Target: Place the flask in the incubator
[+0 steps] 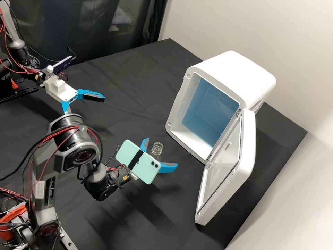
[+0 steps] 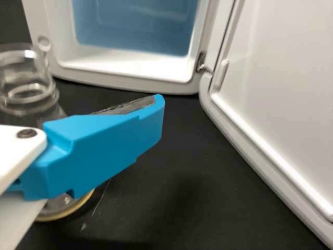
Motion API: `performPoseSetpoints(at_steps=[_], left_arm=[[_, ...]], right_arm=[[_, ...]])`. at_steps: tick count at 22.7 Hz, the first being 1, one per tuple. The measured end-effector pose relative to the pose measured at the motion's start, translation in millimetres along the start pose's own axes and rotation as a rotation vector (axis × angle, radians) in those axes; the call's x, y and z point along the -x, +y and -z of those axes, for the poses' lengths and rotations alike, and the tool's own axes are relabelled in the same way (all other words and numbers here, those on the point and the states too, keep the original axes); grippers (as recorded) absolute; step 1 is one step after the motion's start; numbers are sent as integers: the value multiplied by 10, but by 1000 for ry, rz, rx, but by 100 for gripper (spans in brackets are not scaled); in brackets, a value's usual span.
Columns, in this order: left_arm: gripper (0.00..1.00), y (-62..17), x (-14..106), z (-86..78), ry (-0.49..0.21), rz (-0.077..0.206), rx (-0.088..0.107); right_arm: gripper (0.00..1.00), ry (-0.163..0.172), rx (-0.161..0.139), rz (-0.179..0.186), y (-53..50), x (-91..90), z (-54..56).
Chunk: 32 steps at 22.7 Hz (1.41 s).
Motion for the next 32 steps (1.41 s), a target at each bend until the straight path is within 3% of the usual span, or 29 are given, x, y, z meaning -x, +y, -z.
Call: performPoseSetpoints(at_steps=[5,11,12,20,24,32], left_arm=[[100,-3,-4,-22,-10,2,-1],[100,-25,12,-42,-17,11,1],[100,-25,12,-40,-16,11,1],[100,-27,10,-54,-23,12,0],[100,1,18,-72,-30,-1,-5],[100,-23,40,-75,-29,9,-2]], right_arm=[[100,-51,9,25,-126,-159,-93],[100,-66,16,29,-176,-261,-152],[0,-66,18,27,-177,-264,-155],[0,-64,18,26,-179,-265,-157],[0,-60,19,20,-162,-262,-142],[0,-40,26,-30,-16,-187,-80]])
